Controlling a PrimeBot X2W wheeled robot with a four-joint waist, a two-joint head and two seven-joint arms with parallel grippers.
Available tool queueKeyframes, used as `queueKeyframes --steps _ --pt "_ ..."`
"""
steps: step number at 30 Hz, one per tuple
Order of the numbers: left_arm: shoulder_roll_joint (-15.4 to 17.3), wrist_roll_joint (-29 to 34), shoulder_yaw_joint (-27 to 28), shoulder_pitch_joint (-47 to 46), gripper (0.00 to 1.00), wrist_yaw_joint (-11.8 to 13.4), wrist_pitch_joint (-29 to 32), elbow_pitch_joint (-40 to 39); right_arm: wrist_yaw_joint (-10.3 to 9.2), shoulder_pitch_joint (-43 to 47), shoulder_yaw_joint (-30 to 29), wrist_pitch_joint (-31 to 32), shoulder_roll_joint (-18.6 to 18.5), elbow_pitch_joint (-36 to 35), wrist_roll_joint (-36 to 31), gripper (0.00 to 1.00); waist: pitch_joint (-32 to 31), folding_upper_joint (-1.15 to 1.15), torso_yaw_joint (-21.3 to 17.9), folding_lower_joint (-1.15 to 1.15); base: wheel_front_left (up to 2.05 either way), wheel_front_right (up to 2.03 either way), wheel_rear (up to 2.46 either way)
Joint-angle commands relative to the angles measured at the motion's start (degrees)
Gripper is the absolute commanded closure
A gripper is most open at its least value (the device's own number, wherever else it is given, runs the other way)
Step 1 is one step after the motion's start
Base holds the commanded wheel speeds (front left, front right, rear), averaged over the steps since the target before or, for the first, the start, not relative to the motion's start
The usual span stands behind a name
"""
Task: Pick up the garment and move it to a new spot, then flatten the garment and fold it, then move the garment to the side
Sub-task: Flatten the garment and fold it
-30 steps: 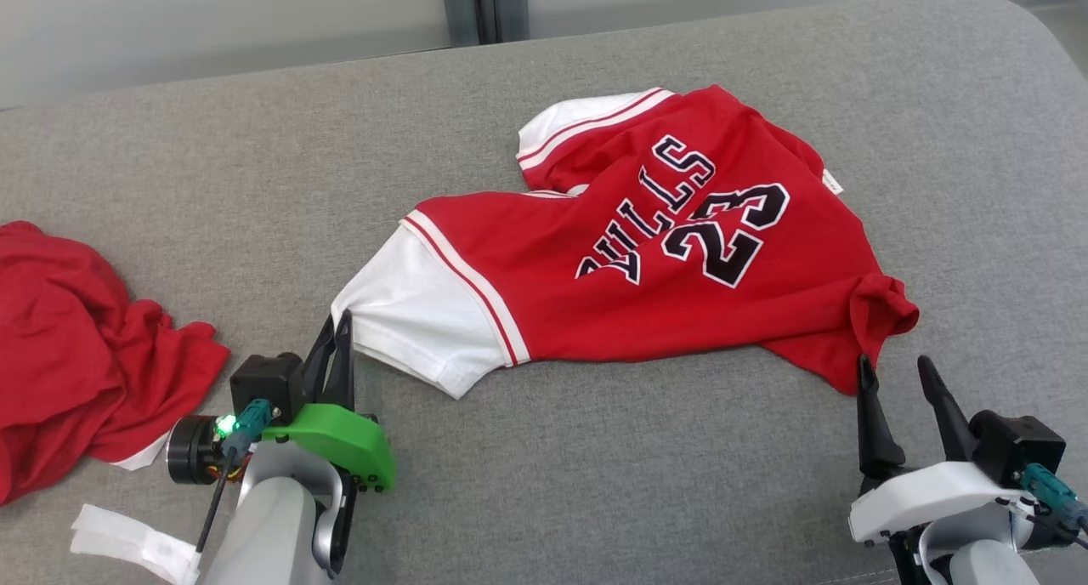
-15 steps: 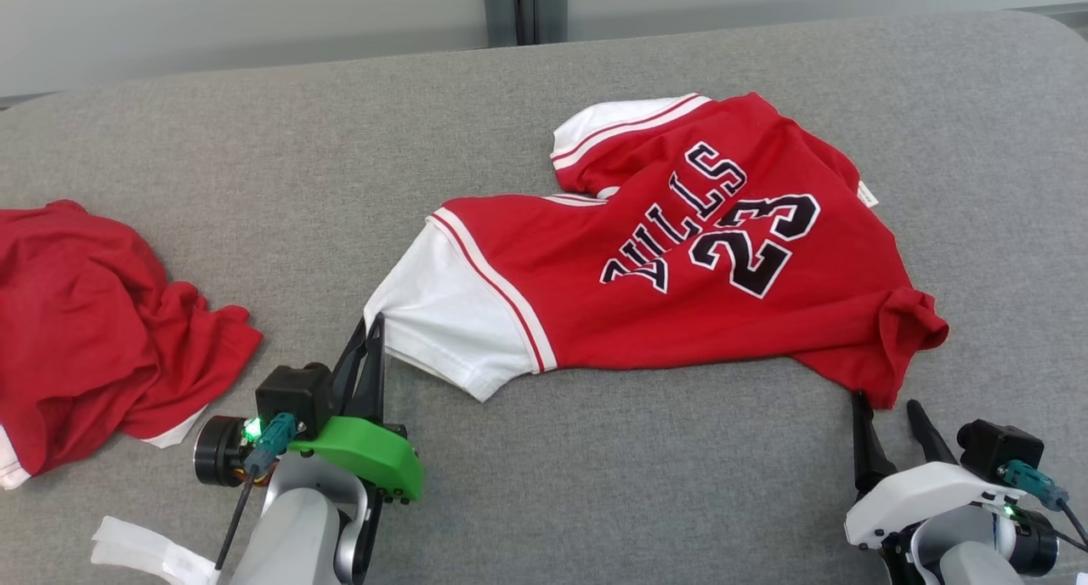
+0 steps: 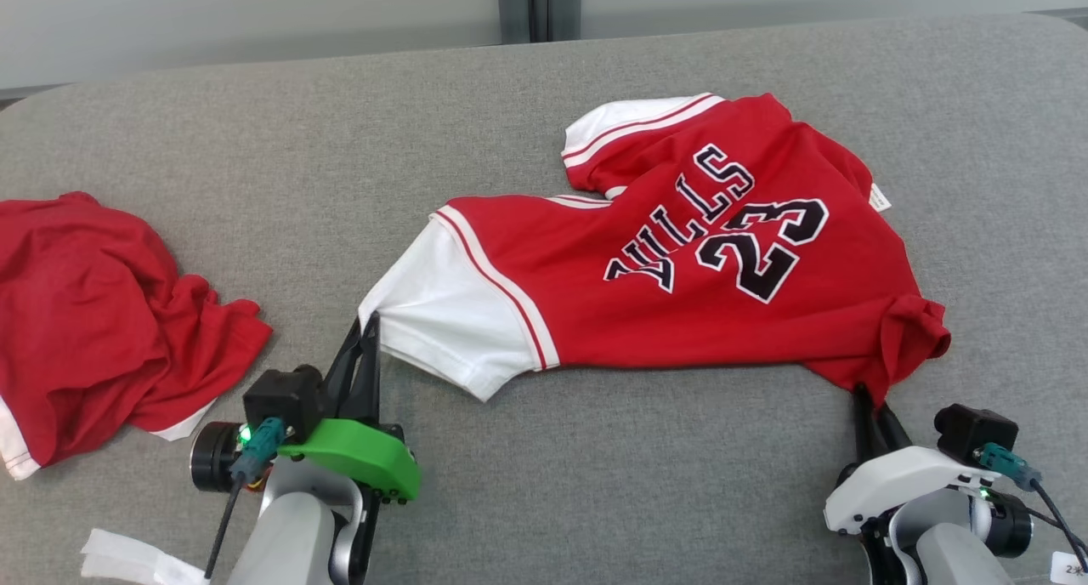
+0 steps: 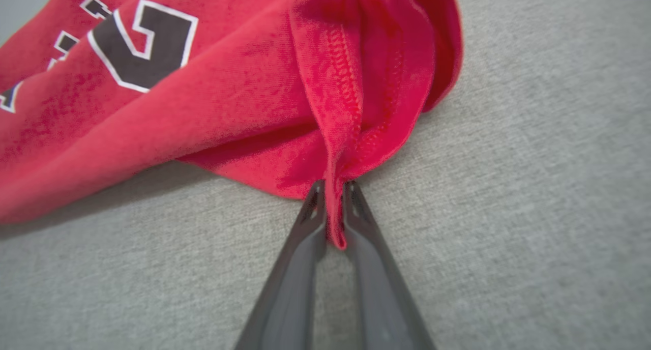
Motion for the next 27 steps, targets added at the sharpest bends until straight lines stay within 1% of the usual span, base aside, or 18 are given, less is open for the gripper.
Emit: queueKeyframes --steps 1,5,6,7,9,11,13,16,19,21,23,27 --pt "0.27 -2.16 0.96 1.09 1.00 -0.32 0.00 -0.23 0.14 0.24 1.13 0.39 0.46 0.31 0.30 1.00 -0.44 0.00 -0.35 0.00 0.00 0.00 0.00" --pt "0.26 -7.87 2.99 2.15 1.00 -1.34 0.00 -0.99 0.14 0.81 6.13 0.80 0.41 -3.66 2.18 1.00 -1.80 0.00 -1.33 0.00 0.00 0.00 0.00" --pt "0.27 -8.82 3.53 2.44 1.00 -1.52 0.00 -1.47 0.10 1.22 7.84 1.43 0.34 -5.20 2.39 1.00 -2.28 0.00 -1.63 0.00 0.00 0.00 0.00" --pt "0.26 -8.51 4.05 2.58 1.00 -1.50 0.00 -2.12 0.09 1.49 9.33 2.12 0.30 -6.66 2.76 1.00 -2.73 0.00 -1.93 0.00 0.00 0.00 0.00" --pt "0.28 -8.03 5.53 3.22 1.00 -1.53 0.00 -3.74 0.09 1.79 12.15 3.84 -0.12 -11.02 4.00 1.00 -3.65 0.00 -2.60 0.00 0.00 0.00 0.00" --pt "0.27 -9.10 6.96 3.60 1.00 -2.02 0.00 -5.78 0.09 2.16 15.15 6.18 -1.53 -17.01 6.10 1.00 -4.53 0.00 -3.13 0.00 0.00 0.00 0.00" --pt "0.23 -10.19 7.62 3.35 1.00 -2.47 0.00 -7.69 0.09 2.24 16.60 8.50 -3.19 -22.97 8.58 1.00 -5.40 0.00 -3.38 0.00 0.00 0.00 0.00" --pt "0.30 -13.53 8.55 1.75 1.00 -3.17 0.00 -10.22 0.09 0.91 17.02 11.95 -6.23 -31.12 11.27 1.00 -6.61 0.00 -3.58 0.00 0.00 0.00 0.00" --pt "0.29 -16.25 8.92 -0.99 1.00 -3.81 0.42 -12.45 0.09 -2.02 15.78 15.48 -8.77 -38.14 14.02 1.00 -7.72 0.00 -3.66 0.00 0.00 0.00 0.00" --pt "0.51 -17.58 9.08 -3.67 1.00 -4.00 1.71 -14.30 0.09 -4.32 14.49 17.40 -10.41 -41.34 15.08 1.00 -8.40 0.00 -3.42 0.00 0.00 0.00 0.00" --pt "0.75 -19.21 9.62 -6.57 1.00 -3.92 3.78 -16.29 0.09 -7.38 13.12 18.78 -11.17 -43.67 16.44 1.00 -9.20 0.00 -3.29 0.00 0.00 0.00 0.00" --pt "0.88 -22.51 11.23 -12.49 1.00 -2.83 7.62 -20.94 0.09 -14.09 10.89 20.36 -12.44 -45.46 16.94 1.00 -10.61 0.00 -3.43 0.00 0.00 0.00 0.00"
